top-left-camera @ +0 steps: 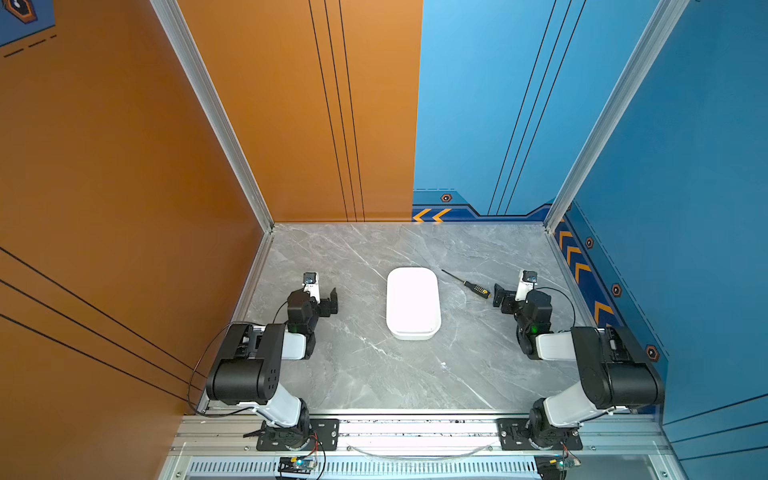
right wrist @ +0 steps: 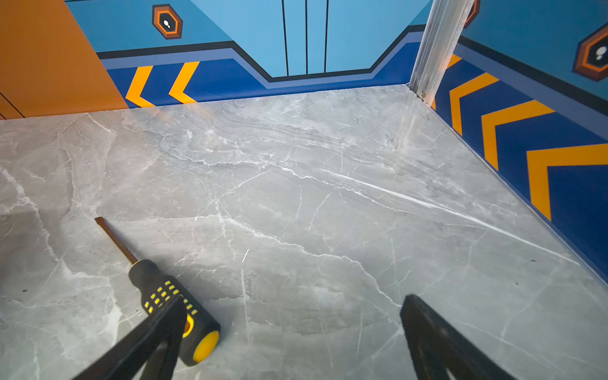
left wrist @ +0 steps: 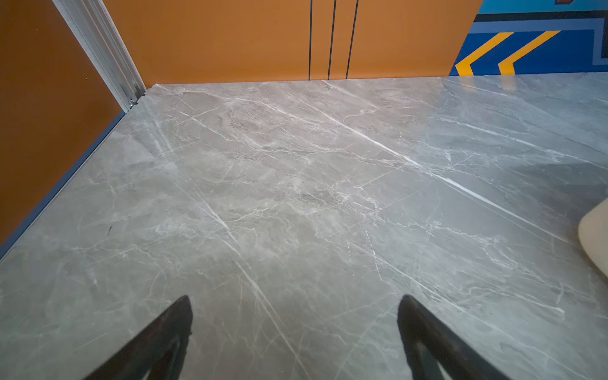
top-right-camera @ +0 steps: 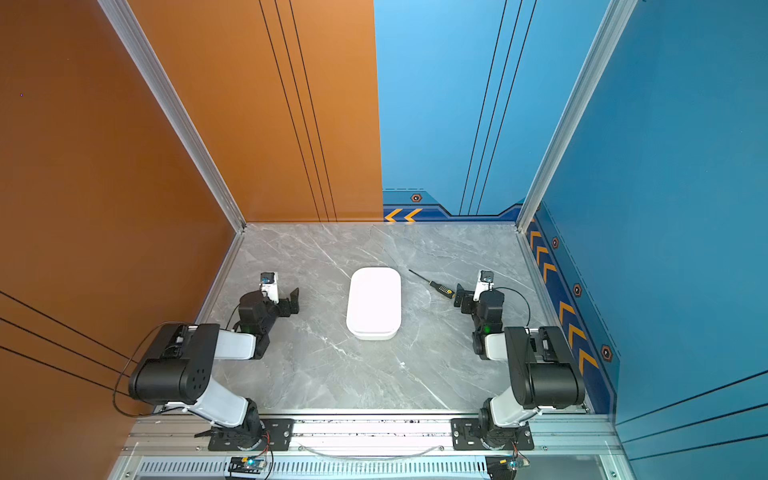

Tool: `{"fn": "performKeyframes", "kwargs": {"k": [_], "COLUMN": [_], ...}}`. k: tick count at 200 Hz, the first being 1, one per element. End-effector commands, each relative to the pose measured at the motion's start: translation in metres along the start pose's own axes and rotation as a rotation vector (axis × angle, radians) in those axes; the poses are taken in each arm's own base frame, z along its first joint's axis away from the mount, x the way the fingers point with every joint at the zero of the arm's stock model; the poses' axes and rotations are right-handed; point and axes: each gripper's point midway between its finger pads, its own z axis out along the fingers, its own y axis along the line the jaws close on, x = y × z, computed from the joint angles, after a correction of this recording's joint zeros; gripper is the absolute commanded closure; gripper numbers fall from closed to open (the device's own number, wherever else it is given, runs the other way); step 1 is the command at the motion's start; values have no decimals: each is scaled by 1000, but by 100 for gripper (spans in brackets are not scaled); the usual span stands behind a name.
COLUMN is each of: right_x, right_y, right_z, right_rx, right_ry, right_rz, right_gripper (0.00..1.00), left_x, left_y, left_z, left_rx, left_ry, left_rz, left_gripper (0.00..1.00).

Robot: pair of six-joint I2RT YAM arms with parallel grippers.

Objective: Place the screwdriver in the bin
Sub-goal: 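Reach the right gripper down over the screwdriver's black-and-yellow handle while the left arm lifts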

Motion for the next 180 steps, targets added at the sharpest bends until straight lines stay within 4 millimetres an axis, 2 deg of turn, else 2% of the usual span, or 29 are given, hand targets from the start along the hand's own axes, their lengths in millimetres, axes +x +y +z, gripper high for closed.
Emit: {"fn": "performKeyframes", "kwargs": {"k": [1, 56, 71, 93, 118, 135, 155, 168, 180], "right_x": [-5, -5, -5, -6, -16, -33, -54, -65, -71], "right_y": [0, 0, 10, 14, 23, 29, 41, 52, 65], "right_z": [2, 2, 2, 0, 0, 1, -3, -7, -11], "right_rx": [11, 9, -58, -84, -116, -133, -193, -244, -316], "right_ry": [-5, -4, 0, -2, 63, 116, 143, 175, 234], "right_rz": [-11, -11, -28, -36, -64, -72, -53, -54, -71], "right_gripper": [0, 0, 0, 0, 3, 5, 6, 6, 6], "left_x": [-9, -11, -18, -29, -43, -57, -76, -80, -85], "left_y": [0, 5, 9, 7, -7, -18, -33, -45, -66], "left_z": [1, 0, -5, -12, -17, -22, -27, -28, -31], "left_rx": [-8, -30, -46, -33, 22, 62, 149, 219, 353], "left_ry": [-20, -22, -42, -41, -21, -8, -14, 19, 66], "left_rz": [14, 2, -13, -4, 40, 48, -22, -90, -161], "left_gripper": [2, 2, 2, 2, 2, 2, 2, 2, 2]}}
